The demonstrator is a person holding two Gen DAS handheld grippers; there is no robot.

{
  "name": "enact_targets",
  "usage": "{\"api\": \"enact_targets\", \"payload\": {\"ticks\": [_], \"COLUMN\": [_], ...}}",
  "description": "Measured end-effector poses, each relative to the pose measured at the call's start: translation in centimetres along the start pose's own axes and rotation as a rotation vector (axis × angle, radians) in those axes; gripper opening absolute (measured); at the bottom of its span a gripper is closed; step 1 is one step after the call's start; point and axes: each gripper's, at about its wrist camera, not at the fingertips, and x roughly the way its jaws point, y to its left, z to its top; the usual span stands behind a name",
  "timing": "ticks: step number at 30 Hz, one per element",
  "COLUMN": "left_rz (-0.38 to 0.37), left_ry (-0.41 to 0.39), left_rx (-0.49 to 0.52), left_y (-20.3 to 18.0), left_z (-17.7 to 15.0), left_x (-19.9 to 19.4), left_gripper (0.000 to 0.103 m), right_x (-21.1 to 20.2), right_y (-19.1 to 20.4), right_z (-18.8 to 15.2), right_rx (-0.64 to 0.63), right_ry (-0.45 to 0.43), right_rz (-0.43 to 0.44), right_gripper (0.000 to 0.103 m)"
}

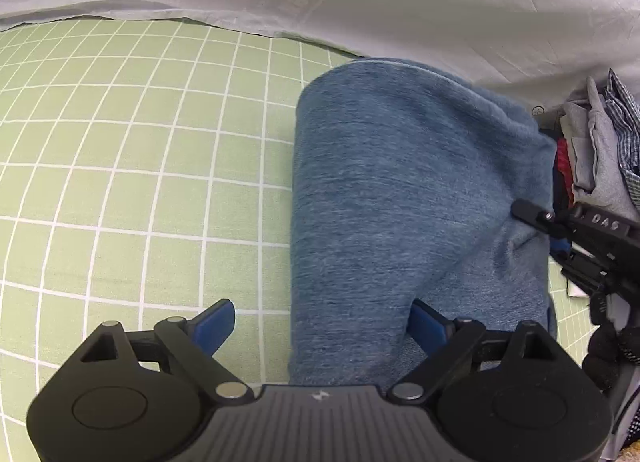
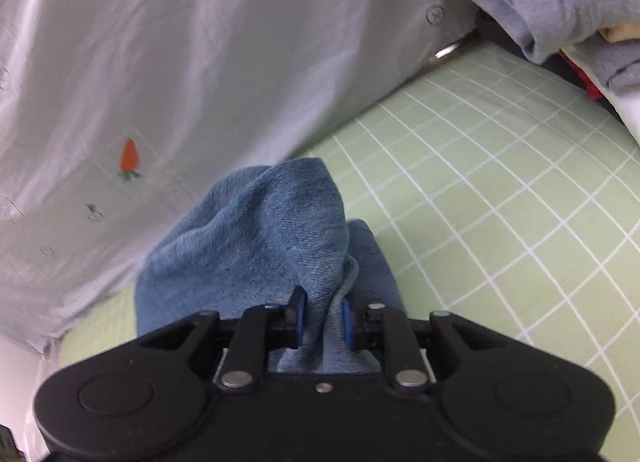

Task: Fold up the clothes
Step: 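Grasp the folded jeans with both grippers on its folded edge, then carry the folded jeans with both grippers onto the stack of clothes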

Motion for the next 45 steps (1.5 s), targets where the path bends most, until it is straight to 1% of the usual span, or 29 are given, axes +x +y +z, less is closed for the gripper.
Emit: {"api": "enact_targets", "payload": {"ticks": [1,2,3,5,6,8,11,13,14,15,16,17,18,19,20,22,24,27,31,35,38,41,43,45], "left_rz": [-0.005,-0.002,0.005,0.007,-0.002,-0.023,-0.047,-0.081,-0.102,-0.124,-0.147,-0.140,-0.130,-0.124,-0.119,-0.121,-0.154,-0.192,-0.254,-0.314,-0.357,-0.396,-0.400,-0.406], "left_ry": [0.009,0.008,-0.004,-0.039,-0.047,-0.061,-0.030,-0.014,-0.005,0.003,0.005,-0.002,-0.011,-0.023,-0.037,-0.050,-0.067,-0.076,-0.075,-0.041,-0.007,-0.009,-0.023,-0.066], "left_rx": [-0.001,0.007,0.023,0.041,0.039,0.031,0.014,-0.019,-0.039,-0.059,-0.063,-0.043,-0.019,0.008,0.036,0.062,0.064,0.065,0.105,0.165,0.215,0.252,0.257,0.248], "left_y": [-0.1,-0.2,-0.4,-0.9,-0.9,-0.8,-0.7,-0.5,-0.4,-0.3,-0.5,-1.0,-1.6,-2.2,-2.9,-3.9,-4.2,-4.4,-4.8,-6.3,-7.8,-10.6,-13.1,-15.9], "left_z": [0.2,0.4,0.6,1.3,1.7,2.6,3.6,4.0,4.1,4.2,4.3,4.2,4.2,4.0,3.9,3.4,2.8,1.1,-1.7,-4.3,-6.0,-6.8,-7.3,-8.0], "left_x": [0.3,0.3,0.1,-0.4,-0.3,-0.2,1.6,2.7,3.1,3.6,3.7,3.6,3.5,3.0,2.6,1.5,0.1,-2.3,-5.3,-7.2,-8.3,-8.3,-7.9,-7.1], "left_gripper": [0.092,0.092,0.092,0.092,0.092,0.093,0.094,0.094,0.093,0.089,0.072,0.067,0.058,0.056,0.052,0.047,0.044,0.043,0.043,0.043,0.043,0.043,0.043,0.043], "right_x": [0.5,0.9,0.8,0.5,0.6,0.7,1.1,1.3,1.4,1.5,1.5,1.3,1.1,0.5,-0.3,-2.0,-3.9,-7.0,-12.2,-17.6,-21.0,-23.5,-24.5,-25.2], "right_y": [-0.7,-1.3,-1.8,-2.6,-2.6,-2.7,-2.9,-2.4,-2.2,-2.1,-1.9,-1.9,-1.9,-1.6,-1.2,-0.3,0.4,0.8,0.7,0.2,-1.3,-3.2,-5.4,-7.7], "right_z": [-0.2,-0.4,-0.6,-0.8,-1.0,-1.4,-1.6,-1.6,-1.6,-1.7,-1.8,-1.9,-2.0,-2.1,-2.2,-2.6,-3.1,-4.3,-7.1,-10.5,-12.3,-13.0,-12.2,-10.9], "right_rx": [0.008,0.017,0.037,0.074,0.052,0.020,0.017,-0.009,-0.009,-0.009,-0.008,0.015,0.036,0.031,0.030,0.027,0.027,0.048,0.085,0.126,0.157,0.168,0.167,0.142], "right_ry": [0.012,0.024,0.033,0.052,0.063,0.081,0.092,0.101,0.106,0.110,0.115,0.108,0.102,0.093,0.080,0.055,0.025,-0.021,-0.078,-0.134,-0.169,-0.212,-0.236,-0.260], "right_rz": [-0.019,-0.037,-0.019,0.018,0.013,0.018,0.044,0.041,0.055,0.069,0.081,0.078,0.074,0.075,0.065,0.045,0.030,0.016,-0.017,-0.100,-0.142,-0.175,-0.173,-0.167], "right_gripper": [0.049,0.057,0.064,0.072,0.078,0.081,0.086,0.089,0.089,0.082,0.066,0.060,0.042,0.032,0.030,0.028,0.027,0.027,0.027,0.027,0.027,0.027,0.027,0.027]}}
